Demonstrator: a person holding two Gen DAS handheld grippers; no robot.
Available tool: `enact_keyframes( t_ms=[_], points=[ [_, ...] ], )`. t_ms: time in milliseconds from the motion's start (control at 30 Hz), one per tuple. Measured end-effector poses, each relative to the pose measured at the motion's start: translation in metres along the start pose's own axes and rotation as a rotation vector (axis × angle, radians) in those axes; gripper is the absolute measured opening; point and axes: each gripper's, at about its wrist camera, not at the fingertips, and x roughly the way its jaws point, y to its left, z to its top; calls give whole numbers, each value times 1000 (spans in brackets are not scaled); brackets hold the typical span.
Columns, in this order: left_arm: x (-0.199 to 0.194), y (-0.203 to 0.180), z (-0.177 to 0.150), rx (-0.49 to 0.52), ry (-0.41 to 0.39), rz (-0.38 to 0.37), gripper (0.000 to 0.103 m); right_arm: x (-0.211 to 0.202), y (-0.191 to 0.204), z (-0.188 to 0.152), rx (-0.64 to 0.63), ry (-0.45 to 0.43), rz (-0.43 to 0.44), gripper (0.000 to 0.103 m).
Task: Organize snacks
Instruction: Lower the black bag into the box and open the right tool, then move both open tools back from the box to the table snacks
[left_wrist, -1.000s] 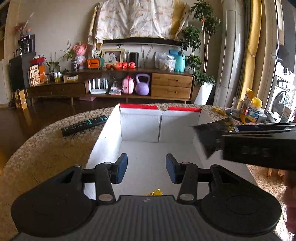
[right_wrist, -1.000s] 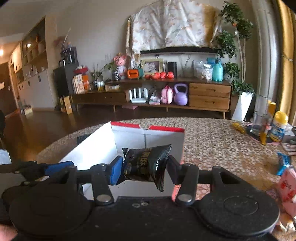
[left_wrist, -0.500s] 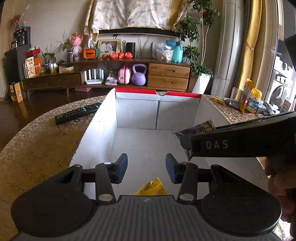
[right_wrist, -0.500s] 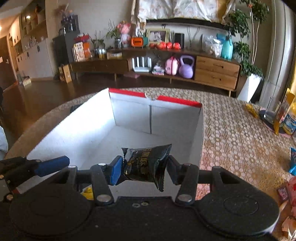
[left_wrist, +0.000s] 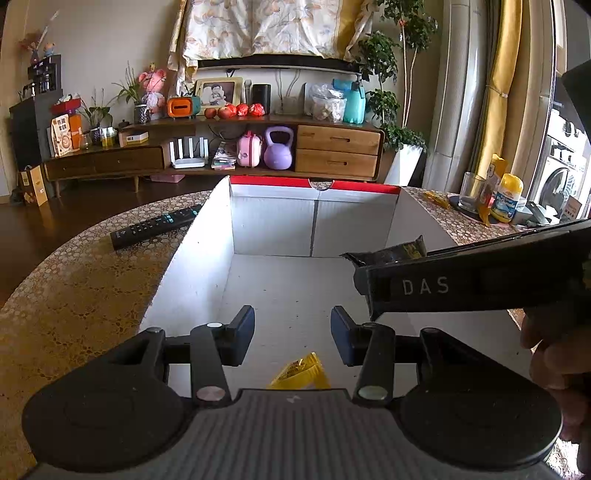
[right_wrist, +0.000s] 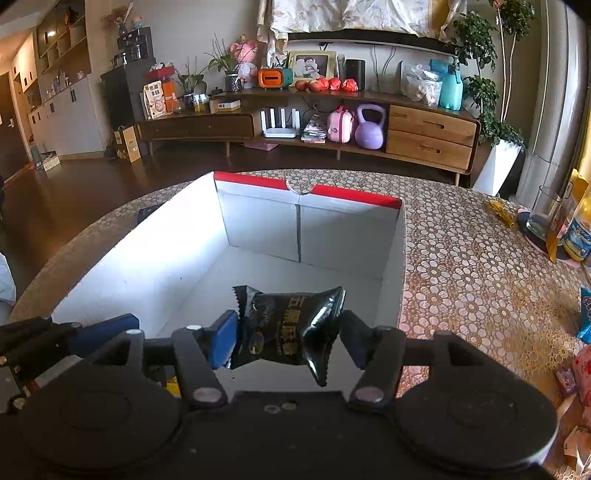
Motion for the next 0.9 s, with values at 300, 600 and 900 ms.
enact_keyframes(
  t_ms=[300, 600, 900],
  points=[
    [-11, -3, 2, 16, -12, 5, 45, -2, -3, 3, 6, -25, 3, 71],
    [-24, -17, 5, 45, -27, 11, 45, -35, -12, 3, 49, -114, 0, 75],
    [-33, -40, 6, 81, -43, 17, 66, -65, -33, -3, 102, -176, -18, 76]
  ],
)
